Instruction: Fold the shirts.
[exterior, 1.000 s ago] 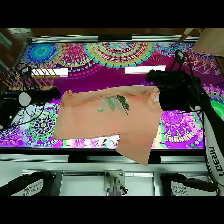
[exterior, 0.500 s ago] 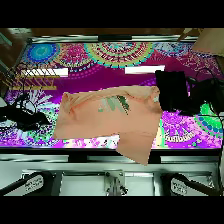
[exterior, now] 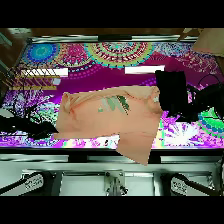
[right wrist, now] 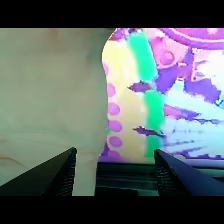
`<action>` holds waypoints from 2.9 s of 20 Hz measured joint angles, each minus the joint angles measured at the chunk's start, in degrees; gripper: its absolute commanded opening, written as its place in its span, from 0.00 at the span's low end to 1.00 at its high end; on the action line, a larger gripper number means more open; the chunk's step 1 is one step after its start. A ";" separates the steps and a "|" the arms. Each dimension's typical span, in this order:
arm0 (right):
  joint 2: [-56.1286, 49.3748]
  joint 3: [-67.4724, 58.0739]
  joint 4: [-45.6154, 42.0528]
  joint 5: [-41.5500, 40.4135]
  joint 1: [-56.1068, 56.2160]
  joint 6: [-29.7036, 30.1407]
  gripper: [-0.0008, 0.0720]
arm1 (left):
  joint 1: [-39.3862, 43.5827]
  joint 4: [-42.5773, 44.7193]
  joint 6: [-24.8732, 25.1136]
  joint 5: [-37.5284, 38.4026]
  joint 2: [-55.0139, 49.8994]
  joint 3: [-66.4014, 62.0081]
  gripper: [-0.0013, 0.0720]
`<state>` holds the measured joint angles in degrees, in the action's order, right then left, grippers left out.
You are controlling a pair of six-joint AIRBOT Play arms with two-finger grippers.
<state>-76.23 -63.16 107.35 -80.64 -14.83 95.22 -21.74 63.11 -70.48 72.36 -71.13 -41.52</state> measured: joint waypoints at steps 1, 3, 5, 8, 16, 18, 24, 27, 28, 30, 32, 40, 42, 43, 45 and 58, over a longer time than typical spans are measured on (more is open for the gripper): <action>0.00 0.02 0.17 -0.07 -0.02 0.02 0.82 | 0.04 -0.15 0.24 -0.20 -0.57 0.22 0.84; 0.00 0.11 0.28 -0.11 -0.13 0.11 0.82 | 0.28 -0.35 0.74 -0.61 -1.68 0.46 0.84; 0.00 0.11 0.37 -0.09 -0.13 0.15 0.82 | 0.72 -0.66 1.18 -0.76 -2.54 0.52 0.84; 0.00 0.11 0.52 -0.11 -0.13 0.15 0.82 | 1.97 -1.05 1.51 -1.03 -3.39 0.57 0.81; 0.00 7.67 2.75 0.26 -0.22 1.79 0.82 | 4.63 -0.72 1.92 -2.51 -4.79 0.57 0.07; 0.00 12.59 7.15 1.95 -0.20 3.67 0.82 | 4.83 -0.87 1.92 -2.12 -4.57 0.48 0.07; 0.02 20.04 13.90 8.61 -0.20 5.40 0.82 | 4.92 -1.05 1.97 -1.70 -3.10 0.39 0.07; 0.02 21.73 14.97 10.32 -0.20 5.51 0.82 | 4.92 -1.20 2.25 -1.64 -2.40 0.39 0.07; 0.02 22.47 15.56 10.80 -0.22 5.49 0.76 | 4.92 -1.25 2.34 -1.57 -2.25 0.39 0.07; 0.02 23.96 16.20 11.61 -0.22 5.44 0.61 | 4.92 -1.51 2.40 -1.40 -1.99 0.39 0.07; 0.02 24.87 17.11 12.96 -0.26 5.33 0.60 | 4.92 -1.57 2.45 -1.31 -1.70 0.39 0.07; 3.78 21.90 21.59 14.16 0.68 11.58 0.10 | 4.94 -1.60 3.23 0.48 4.02 -6.12 0.06; 8.81 16.13 22.51 12.96 1.01 13.73 0.10 | 4.96 -1.68 3.45 1.09 8.35 -13.38 0.06; 12.07 11.69 22.56 12.87 1.14 14.67 0.10 | 4.98 -1.79 3.56 0.63 11.13 -18.21 0.06; 18.86 0.87 23.02 14.38 1.36 16.37 0.10 | 4.98 -2.71 3.65 -3.26 17.05 -28.65 0.07; 41.53 -40.50 9.62 28.76 1.46 11.87 0.10 | 4.98 3.69 -1.68 -21.59 42.58 -59.74 0.06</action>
<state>-34.70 -103.66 116.97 -51.88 -13.37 107.09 -16.75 66.81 -72.16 50.76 -28.56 -101.25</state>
